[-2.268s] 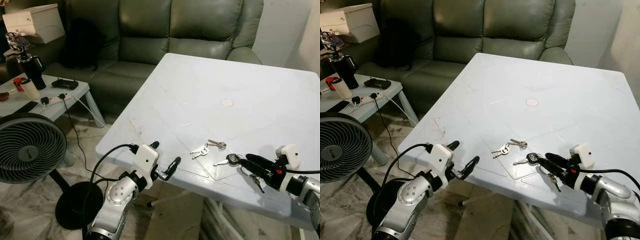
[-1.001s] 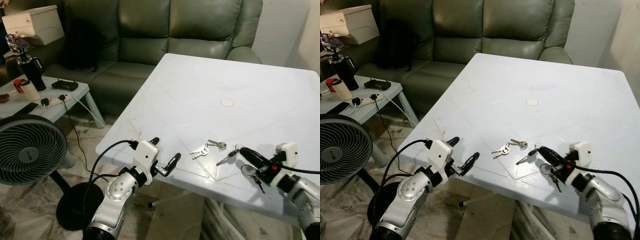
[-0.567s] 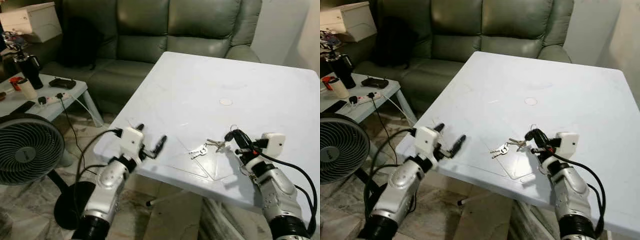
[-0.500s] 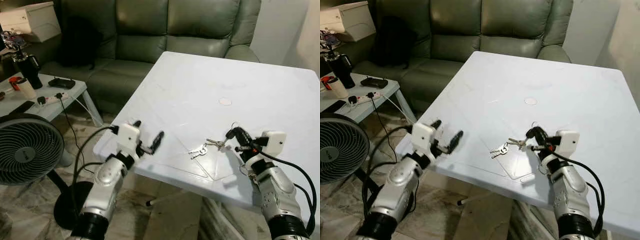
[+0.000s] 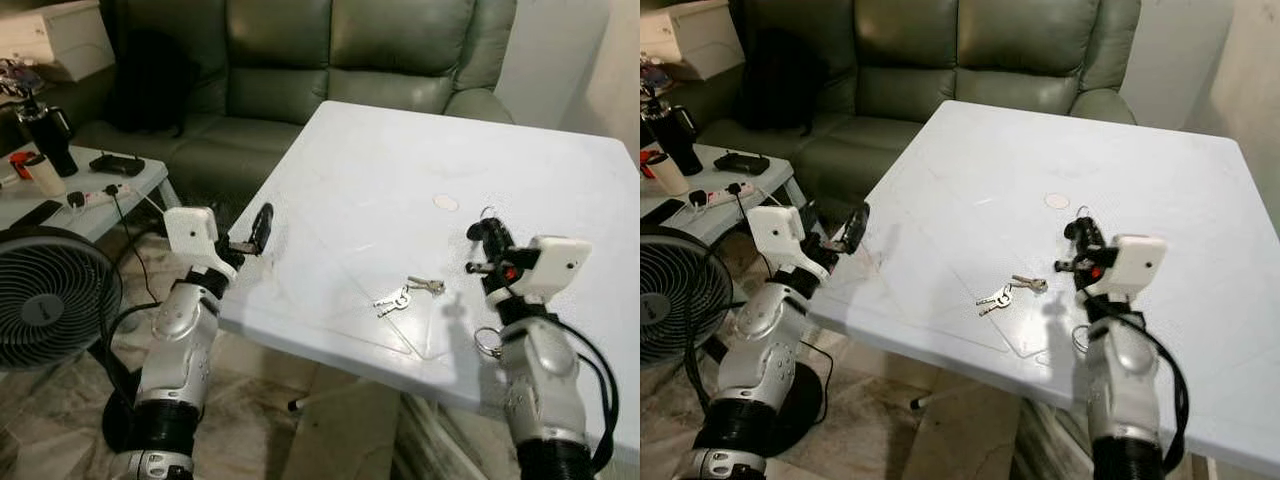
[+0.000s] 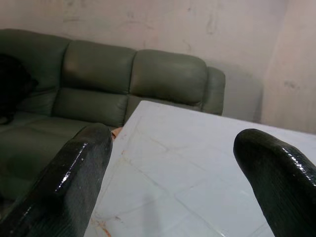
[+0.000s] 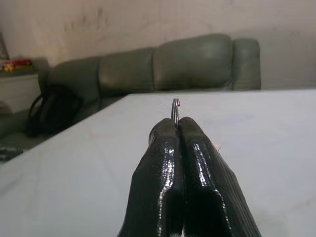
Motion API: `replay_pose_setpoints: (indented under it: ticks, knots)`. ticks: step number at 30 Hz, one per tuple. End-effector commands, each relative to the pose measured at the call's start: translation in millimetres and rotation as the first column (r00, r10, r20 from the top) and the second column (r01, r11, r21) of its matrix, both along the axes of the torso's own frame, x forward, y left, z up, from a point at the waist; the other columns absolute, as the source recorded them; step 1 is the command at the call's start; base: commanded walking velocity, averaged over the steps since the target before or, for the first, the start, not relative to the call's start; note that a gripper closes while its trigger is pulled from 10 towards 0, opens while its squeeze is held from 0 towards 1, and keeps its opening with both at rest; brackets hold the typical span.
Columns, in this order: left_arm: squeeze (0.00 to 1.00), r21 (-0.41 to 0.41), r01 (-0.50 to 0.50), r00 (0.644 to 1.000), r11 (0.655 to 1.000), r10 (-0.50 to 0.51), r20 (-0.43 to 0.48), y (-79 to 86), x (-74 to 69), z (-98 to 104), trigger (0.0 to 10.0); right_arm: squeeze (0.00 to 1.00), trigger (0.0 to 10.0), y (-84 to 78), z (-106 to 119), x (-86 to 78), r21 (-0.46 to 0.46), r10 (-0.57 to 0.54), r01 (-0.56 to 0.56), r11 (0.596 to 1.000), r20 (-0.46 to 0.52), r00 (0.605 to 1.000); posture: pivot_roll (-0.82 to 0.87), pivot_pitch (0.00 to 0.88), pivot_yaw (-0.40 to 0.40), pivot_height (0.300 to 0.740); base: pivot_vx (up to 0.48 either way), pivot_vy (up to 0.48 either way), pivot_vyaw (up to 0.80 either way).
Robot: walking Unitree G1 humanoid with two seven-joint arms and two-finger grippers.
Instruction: Hang keys on a hook
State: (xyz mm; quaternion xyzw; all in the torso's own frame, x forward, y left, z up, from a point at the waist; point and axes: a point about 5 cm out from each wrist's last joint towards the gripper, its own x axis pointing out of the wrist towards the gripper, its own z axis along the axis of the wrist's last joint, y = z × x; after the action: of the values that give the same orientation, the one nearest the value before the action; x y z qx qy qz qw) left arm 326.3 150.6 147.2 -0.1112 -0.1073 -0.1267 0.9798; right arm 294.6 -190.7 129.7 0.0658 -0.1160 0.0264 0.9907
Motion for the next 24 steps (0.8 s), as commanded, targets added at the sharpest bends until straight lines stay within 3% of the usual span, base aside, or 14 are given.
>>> replay_pose_setpoints:
  ticks: [1,3,10,15,24]
  knots:
    - [0.00,-0.001,-0.036,0.999,0.999,0.036,-0.014,7.6,-3.9,-4,10.0,0.00,10.0,5.2,5,-2.1,0.003,-0.005,0.005,1.000,0.010,1.000,-0.04,0.000,0.022,0.740,0.000,0.000,0.00]
    - [0.00,0.000,-0.062,0.996,0.998,0.062,-0.059,13.0,-8.3,-16,10.0,0.00,10.0,14.3,-8,-9.2,-0.014,-0.010,0.010,1.000,-0.055,0.998,-0.04,0.000,0.027,0.740,0.000,0.000,0.00]
    - [0.00,-0.004,-0.084,0.995,0.996,0.084,-0.061,19.0,2.2,-7,10.0,0.00,10.0,24.0,-7,-4.2,-0.066,0.016,-0.022,0.998,-0.082,0.997,-0.04,0.000,0.034,0.740,0.000,0.000,-0.13]
    - [0.00,0.012,-0.088,0.995,0.996,0.089,-0.050,22.7,12.4,2,10.0,0.00,10.0,17.9,2,5.8,-0.090,-0.020,0.014,0.996,-0.069,0.997,-0.04,0.000,0.036,0.740,0.000,0.000,-0.75]
    - [0.00,0.021,-0.090,0.994,0.996,0.091,-0.055,20.1,16.4,3,10.0,0.00,10.0,21.1,4,5.8,-0.093,0.002,-0.008,0.996,-0.067,0.998,-0.04,0.000,0.035,0.740,0.000,0.000,-0.78]
